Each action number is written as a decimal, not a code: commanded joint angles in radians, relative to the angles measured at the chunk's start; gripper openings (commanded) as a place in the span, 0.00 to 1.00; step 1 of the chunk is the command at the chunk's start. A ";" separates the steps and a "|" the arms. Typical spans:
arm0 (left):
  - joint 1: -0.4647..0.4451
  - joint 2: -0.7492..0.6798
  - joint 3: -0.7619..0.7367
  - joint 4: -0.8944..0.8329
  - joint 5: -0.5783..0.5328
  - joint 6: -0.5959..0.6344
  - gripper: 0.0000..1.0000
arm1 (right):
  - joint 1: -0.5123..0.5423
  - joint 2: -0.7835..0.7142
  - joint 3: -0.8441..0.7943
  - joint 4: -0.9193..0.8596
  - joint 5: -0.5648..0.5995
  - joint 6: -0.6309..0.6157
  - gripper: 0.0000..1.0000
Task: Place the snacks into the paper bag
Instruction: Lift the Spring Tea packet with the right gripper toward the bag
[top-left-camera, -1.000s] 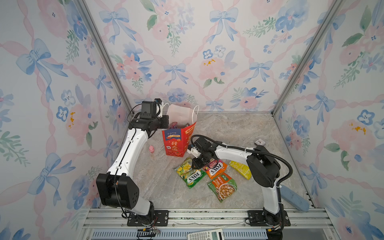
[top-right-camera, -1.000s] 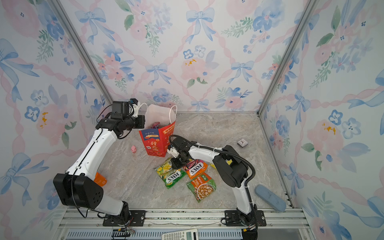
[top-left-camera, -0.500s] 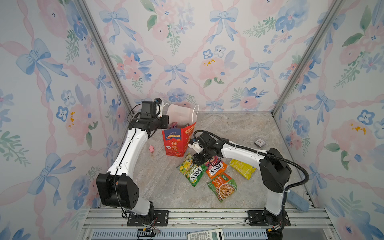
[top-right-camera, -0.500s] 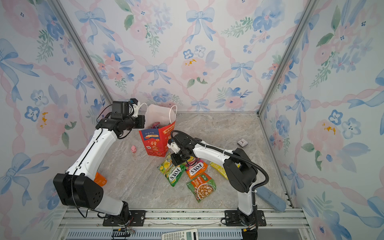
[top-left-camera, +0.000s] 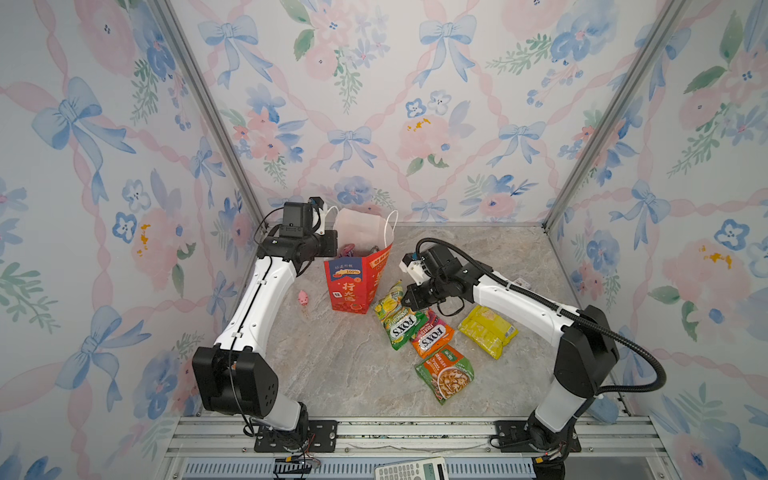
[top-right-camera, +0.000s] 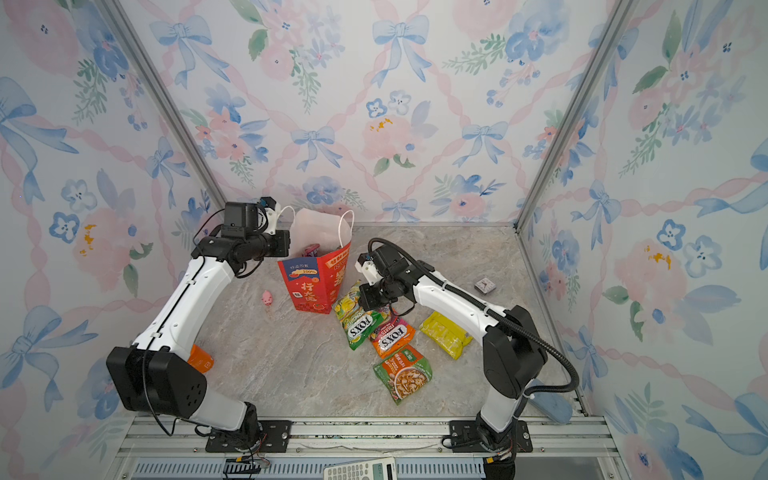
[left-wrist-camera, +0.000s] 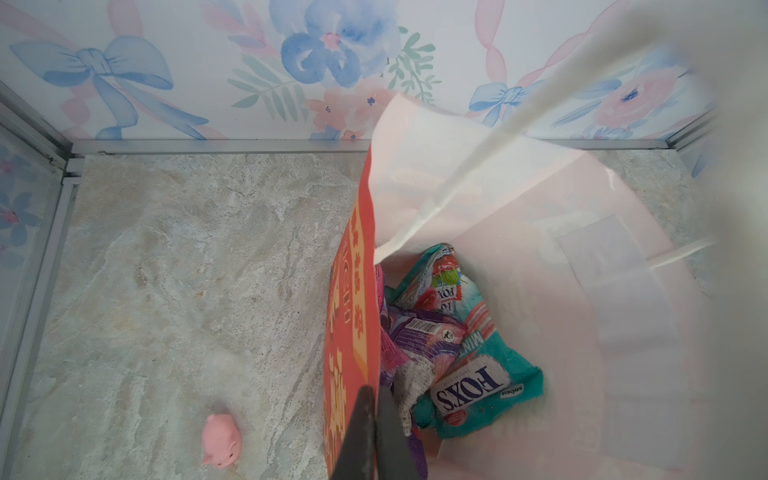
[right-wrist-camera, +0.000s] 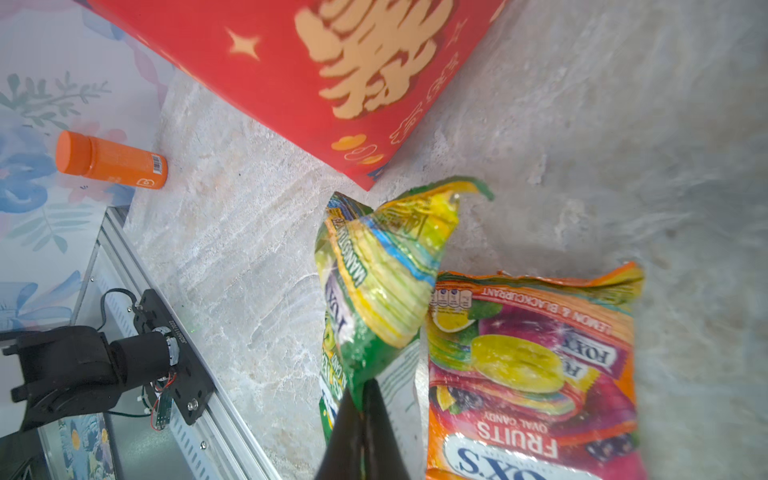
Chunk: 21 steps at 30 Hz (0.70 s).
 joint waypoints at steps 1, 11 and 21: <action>0.005 -0.001 -0.009 0.004 0.021 0.016 0.00 | -0.047 -0.084 0.027 -0.025 0.013 0.022 0.00; 0.005 -0.001 -0.010 0.004 0.021 0.016 0.00 | -0.163 -0.126 0.187 -0.047 0.086 -0.010 0.00; 0.005 0.005 -0.009 0.003 0.024 0.015 0.00 | -0.227 -0.097 0.466 -0.026 0.115 -0.031 0.00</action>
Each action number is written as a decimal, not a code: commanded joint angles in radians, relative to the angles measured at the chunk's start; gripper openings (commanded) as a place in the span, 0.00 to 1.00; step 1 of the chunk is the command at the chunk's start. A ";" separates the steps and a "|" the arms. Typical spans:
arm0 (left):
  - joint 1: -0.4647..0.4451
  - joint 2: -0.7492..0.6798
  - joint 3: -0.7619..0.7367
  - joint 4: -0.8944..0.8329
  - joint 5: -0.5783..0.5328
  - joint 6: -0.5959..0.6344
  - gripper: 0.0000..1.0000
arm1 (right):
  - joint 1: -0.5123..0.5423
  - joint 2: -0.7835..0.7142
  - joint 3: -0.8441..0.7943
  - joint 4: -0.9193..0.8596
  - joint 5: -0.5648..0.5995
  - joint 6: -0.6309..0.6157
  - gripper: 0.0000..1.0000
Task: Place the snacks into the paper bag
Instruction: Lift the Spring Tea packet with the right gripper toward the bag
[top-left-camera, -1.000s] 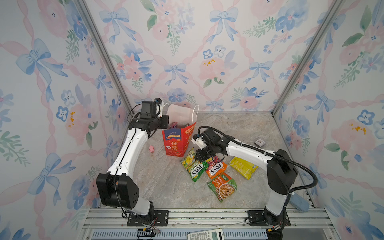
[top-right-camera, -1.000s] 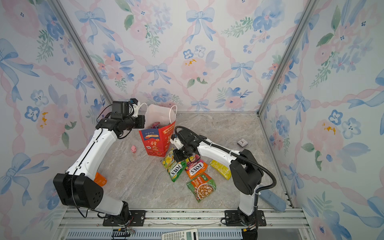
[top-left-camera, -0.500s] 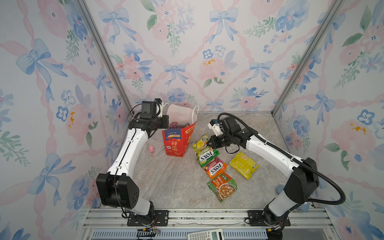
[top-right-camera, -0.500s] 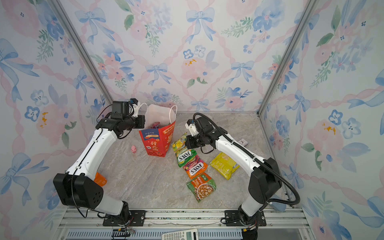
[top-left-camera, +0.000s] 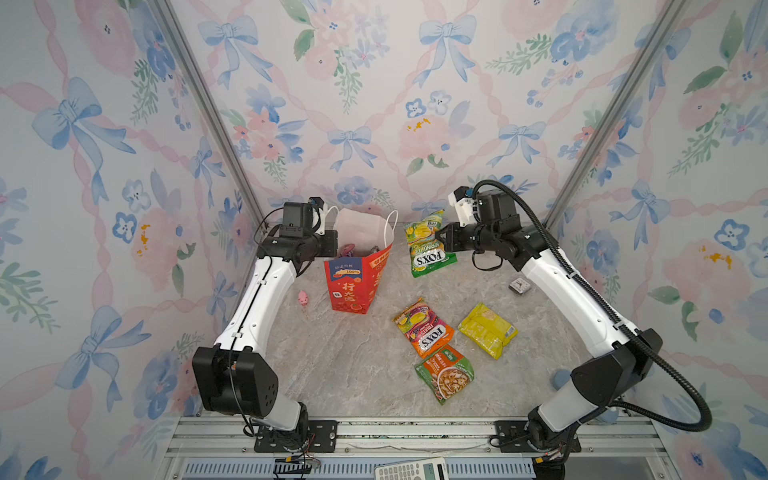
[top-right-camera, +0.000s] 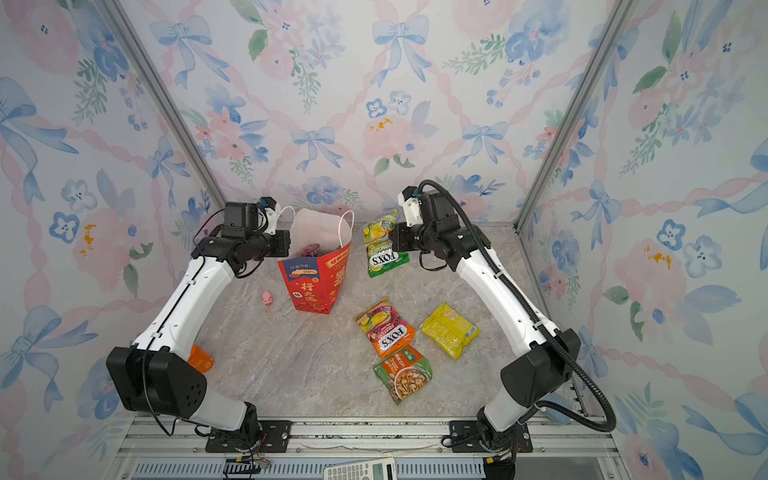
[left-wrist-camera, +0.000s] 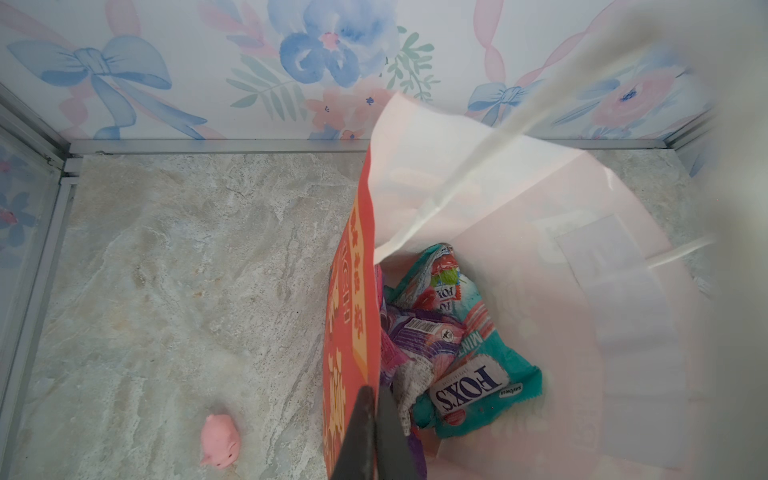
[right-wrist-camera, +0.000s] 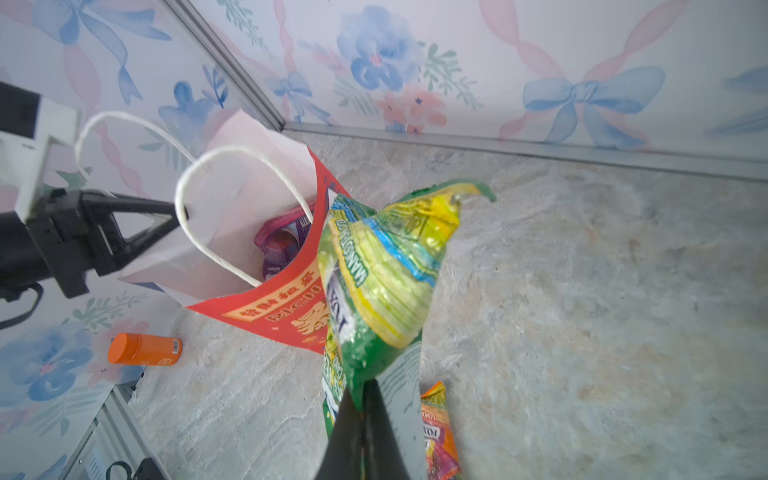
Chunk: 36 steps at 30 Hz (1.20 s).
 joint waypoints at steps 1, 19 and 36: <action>0.004 0.008 -0.010 0.004 0.022 0.015 0.00 | -0.004 -0.005 0.127 0.032 -0.002 -0.015 0.00; 0.005 0.016 -0.010 0.003 0.022 0.015 0.00 | 0.132 0.224 0.527 0.082 -0.061 0.035 0.00; 0.007 0.007 -0.011 0.003 0.019 0.016 0.00 | 0.235 0.557 0.873 0.090 0.001 0.107 0.00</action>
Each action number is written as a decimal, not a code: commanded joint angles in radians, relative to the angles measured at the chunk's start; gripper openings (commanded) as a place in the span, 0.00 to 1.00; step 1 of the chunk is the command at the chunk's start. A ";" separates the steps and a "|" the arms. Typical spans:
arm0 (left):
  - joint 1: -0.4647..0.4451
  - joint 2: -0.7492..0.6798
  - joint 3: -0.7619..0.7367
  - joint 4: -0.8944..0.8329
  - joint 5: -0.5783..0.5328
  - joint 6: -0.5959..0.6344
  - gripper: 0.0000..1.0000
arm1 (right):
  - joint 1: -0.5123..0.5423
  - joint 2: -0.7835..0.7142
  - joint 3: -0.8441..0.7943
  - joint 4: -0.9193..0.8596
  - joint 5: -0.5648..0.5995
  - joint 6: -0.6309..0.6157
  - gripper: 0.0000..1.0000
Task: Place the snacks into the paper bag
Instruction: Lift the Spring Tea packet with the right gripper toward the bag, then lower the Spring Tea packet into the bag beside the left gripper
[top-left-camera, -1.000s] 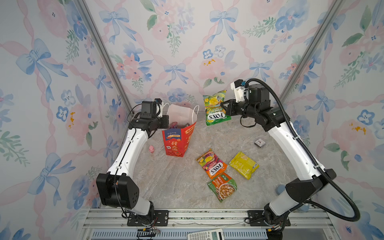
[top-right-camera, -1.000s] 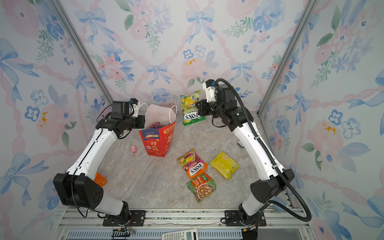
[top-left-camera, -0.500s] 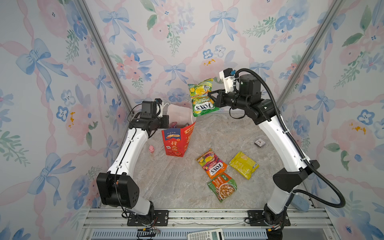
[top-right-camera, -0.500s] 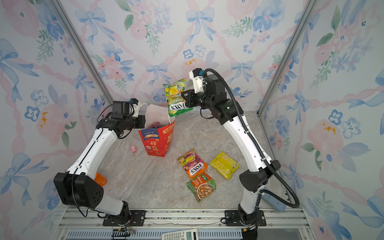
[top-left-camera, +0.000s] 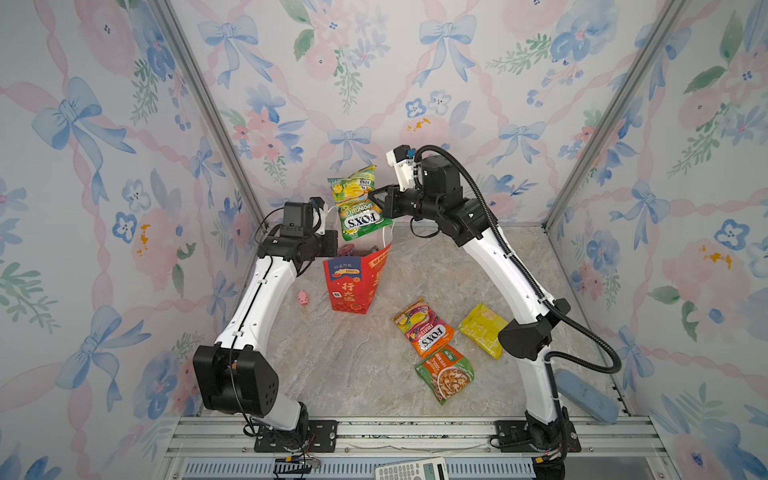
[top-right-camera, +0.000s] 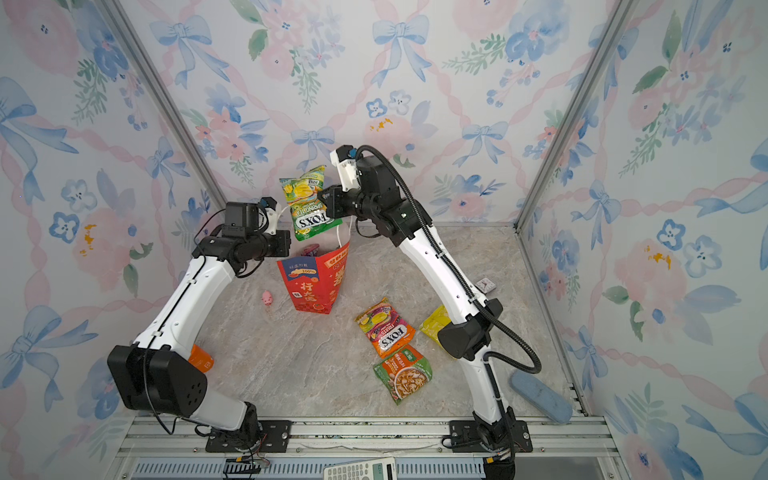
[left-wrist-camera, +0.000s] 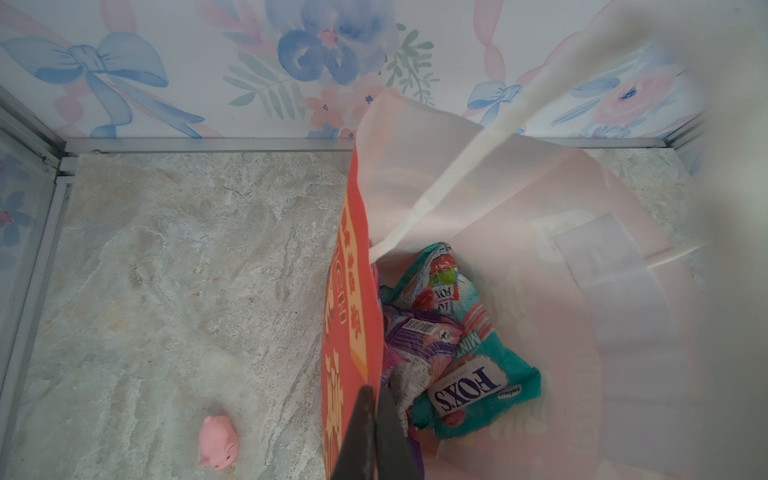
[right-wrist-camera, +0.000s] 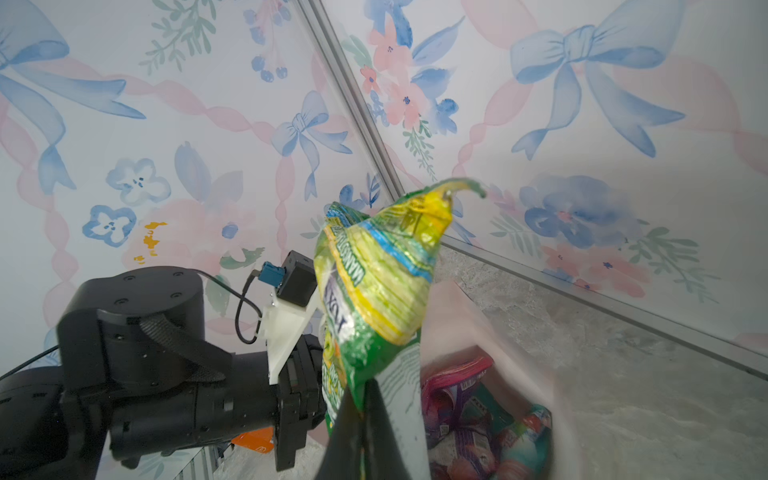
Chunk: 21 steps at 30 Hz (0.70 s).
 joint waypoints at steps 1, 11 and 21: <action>0.005 0.001 -0.011 0.002 0.014 0.016 0.00 | 0.006 0.015 0.043 0.059 0.051 0.009 0.00; 0.006 -0.008 -0.010 0.003 0.019 0.016 0.00 | 0.008 0.078 0.035 0.063 0.128 -0.022 0.00; 0.006 -0.007 -0.011 0.002 0.017 0.018 0.00 | 0.032 0.106 0.002 0.067 0.079 0.023 0.00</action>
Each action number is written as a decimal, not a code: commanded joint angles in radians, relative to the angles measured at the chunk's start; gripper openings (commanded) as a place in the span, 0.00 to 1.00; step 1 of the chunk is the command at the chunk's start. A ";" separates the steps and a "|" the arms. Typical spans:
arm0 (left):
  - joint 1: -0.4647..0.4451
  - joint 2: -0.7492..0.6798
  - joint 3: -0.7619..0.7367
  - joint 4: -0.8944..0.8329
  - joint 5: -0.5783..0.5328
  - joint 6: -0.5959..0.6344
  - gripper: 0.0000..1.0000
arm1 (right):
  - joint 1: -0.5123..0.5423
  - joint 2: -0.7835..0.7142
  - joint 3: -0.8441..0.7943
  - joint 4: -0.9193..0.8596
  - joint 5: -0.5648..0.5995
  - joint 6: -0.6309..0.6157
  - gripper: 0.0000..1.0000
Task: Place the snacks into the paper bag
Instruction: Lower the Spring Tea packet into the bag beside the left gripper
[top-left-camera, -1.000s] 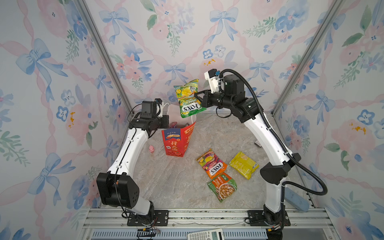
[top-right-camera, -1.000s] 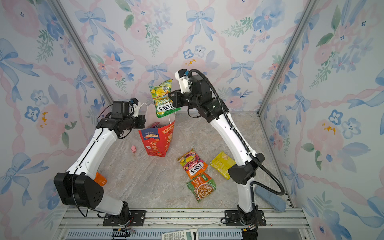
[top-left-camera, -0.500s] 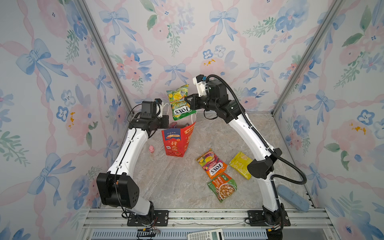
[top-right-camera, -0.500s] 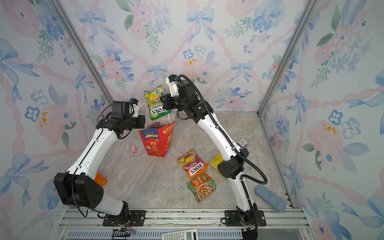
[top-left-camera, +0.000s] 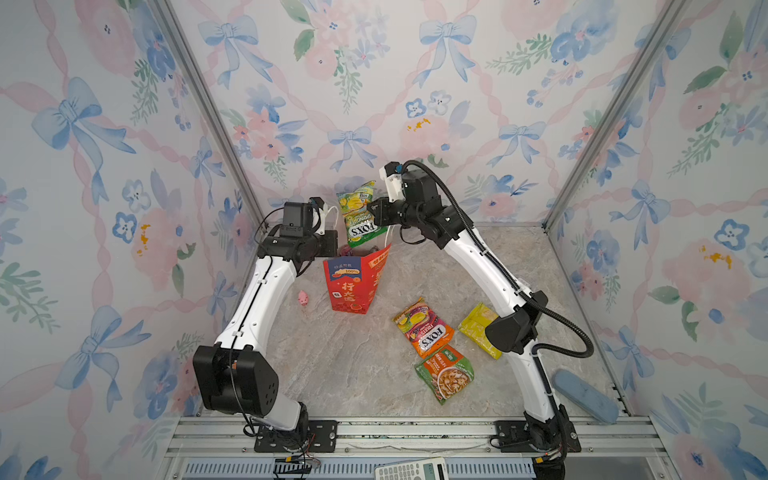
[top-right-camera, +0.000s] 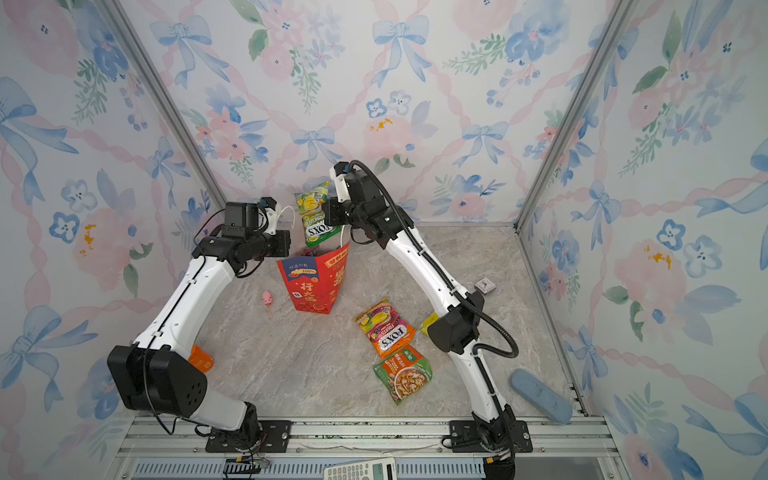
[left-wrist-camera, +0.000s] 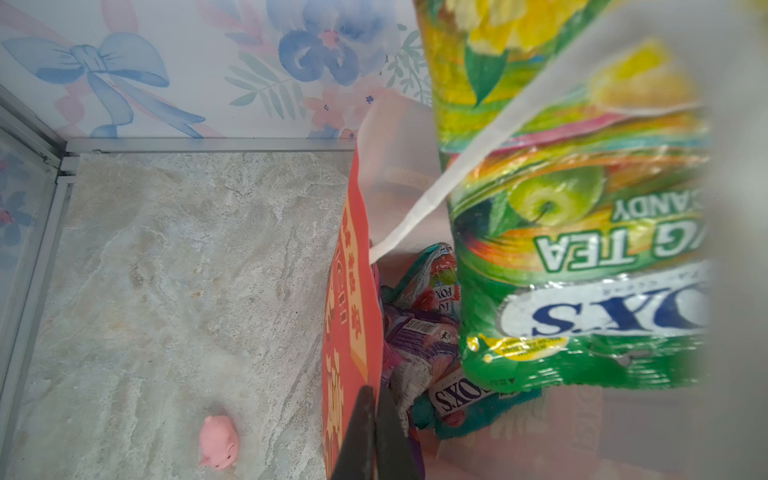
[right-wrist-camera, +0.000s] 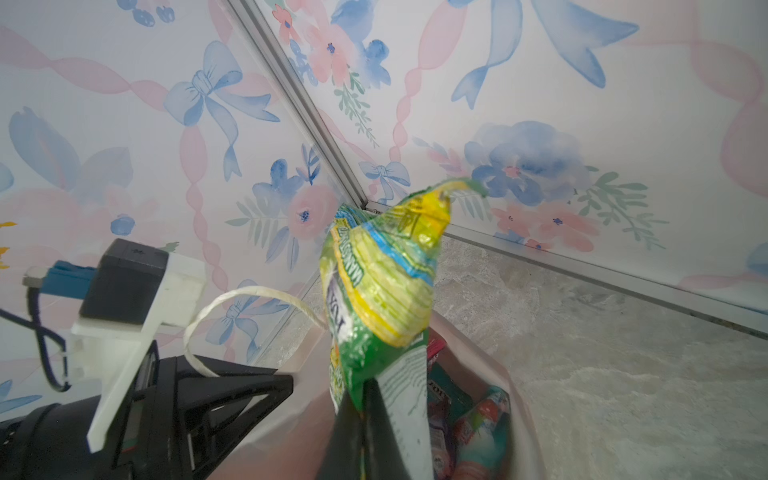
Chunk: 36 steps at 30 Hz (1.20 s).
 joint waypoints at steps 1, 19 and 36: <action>0.005 -0.008 -0.011 0.003 0.016 0.016 0.00 | 0.022 -0.014 -0.014 0.070 -0.037 0.033 0.00; 0.006 -0.010 -0.012 0.003 0.016 0.020 0.00 | 0.030 -0.079 -0.242 0.193 -0.097 0.157 0.00; 0.007 -0.011 -0.012 0.003 0.014 0.020 0.00 | 0.025 -0.189 -0.356 0.243 -0.102 0.133 0.00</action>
